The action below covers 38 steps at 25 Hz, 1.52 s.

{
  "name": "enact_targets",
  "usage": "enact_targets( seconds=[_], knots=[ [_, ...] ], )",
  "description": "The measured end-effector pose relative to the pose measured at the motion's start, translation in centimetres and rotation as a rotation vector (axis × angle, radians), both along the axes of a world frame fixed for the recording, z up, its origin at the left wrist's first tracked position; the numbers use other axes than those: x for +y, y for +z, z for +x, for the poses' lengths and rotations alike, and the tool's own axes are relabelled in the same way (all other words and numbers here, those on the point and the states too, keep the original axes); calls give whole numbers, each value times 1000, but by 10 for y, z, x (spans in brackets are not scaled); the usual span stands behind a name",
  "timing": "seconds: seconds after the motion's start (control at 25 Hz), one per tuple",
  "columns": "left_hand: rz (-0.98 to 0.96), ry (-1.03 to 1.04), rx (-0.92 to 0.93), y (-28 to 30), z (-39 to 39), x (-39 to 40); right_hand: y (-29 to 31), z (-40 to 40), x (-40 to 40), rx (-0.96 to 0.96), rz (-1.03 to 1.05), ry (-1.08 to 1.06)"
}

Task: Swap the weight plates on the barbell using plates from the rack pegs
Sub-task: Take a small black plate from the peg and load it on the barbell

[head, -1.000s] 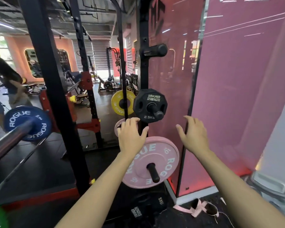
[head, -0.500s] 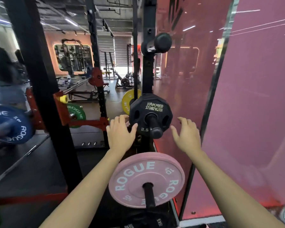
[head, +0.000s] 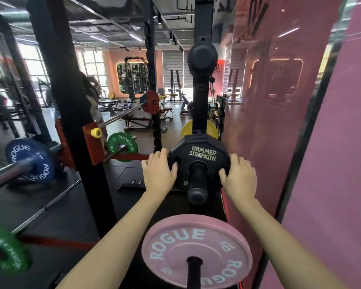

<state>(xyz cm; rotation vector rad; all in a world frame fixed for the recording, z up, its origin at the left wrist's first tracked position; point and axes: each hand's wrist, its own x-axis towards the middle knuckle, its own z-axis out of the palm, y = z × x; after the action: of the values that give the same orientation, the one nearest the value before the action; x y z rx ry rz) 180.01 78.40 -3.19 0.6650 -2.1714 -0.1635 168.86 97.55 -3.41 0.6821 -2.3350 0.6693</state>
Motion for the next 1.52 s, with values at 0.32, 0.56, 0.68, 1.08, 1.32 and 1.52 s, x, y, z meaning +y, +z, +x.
enact_targets(
  seconds=[0.32, 0.56, 0.68, 1.08, 1.32, 1.52],
  knots=[
    [12, -34, 15, -2, 29, 13, 1, 37, 20, 25, -81, 30],
    [100, -111, 65, 9, 98, 39, -1, 109, 61, 26, -163, 53],
    [101, -151, 16, 4, 142, 51, -10, 152, 85, -13, -255, 73],
    [18, -157, 55, -1, 282, 89, -19, 286, 124, -103, -323, 104],
    [14, -33, 43, -7, 361, 91, -14, 351, 120, -75, -275, 206],
    [47, 107, 27, -20, 453, 72, -19, 411, 82, -76, -235, 356]
  ],
)
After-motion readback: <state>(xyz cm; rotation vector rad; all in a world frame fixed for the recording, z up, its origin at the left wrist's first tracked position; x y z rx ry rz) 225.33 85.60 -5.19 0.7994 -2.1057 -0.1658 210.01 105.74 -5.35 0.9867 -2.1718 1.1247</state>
